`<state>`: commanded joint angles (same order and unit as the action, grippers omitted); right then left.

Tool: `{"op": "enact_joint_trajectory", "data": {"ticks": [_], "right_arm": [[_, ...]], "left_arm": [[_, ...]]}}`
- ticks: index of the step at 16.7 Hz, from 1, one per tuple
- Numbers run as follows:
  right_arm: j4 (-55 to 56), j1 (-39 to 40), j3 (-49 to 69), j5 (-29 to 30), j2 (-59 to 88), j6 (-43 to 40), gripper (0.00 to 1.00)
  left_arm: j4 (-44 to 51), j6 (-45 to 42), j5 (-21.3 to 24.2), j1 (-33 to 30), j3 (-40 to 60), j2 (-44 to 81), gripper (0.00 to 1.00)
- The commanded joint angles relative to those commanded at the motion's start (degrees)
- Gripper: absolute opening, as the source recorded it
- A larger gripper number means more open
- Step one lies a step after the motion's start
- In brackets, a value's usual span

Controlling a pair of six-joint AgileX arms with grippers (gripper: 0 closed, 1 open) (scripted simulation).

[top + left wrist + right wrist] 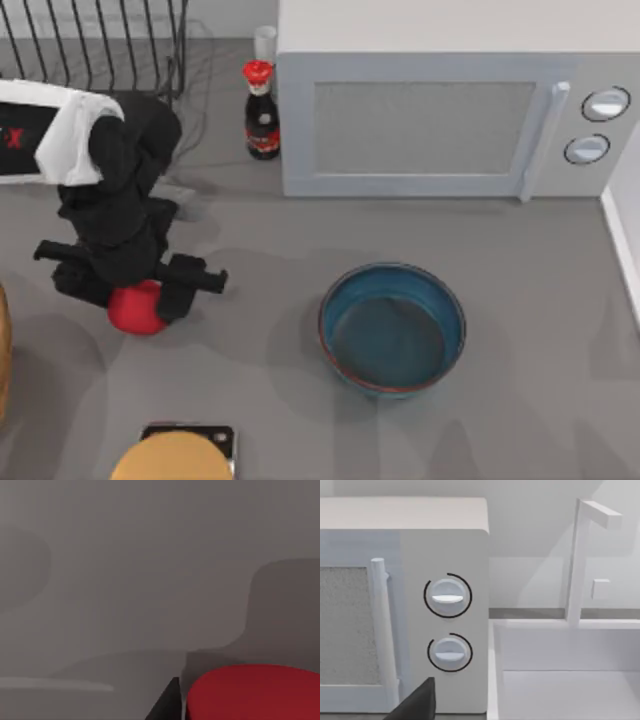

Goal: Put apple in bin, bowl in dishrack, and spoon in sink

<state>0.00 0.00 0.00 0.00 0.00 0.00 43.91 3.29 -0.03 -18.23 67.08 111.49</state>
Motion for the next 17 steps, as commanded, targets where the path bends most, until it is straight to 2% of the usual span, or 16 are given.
{"op": "enact_joint_trajectory", "data": {"ticks": [9,17], "right_arm": [[0.0,0.0,0.0,0.0,0.0,0.0,1.00],[0.0,0.0,0.0,0.0,0.0,0.0,1.00]], "left_arm": [[19.9,0.4,0.0,0.0,12.5,-6.9,0.00],[21.2,-1.5,-0.1,0.4,13.2,-7.3,0.00]]}}
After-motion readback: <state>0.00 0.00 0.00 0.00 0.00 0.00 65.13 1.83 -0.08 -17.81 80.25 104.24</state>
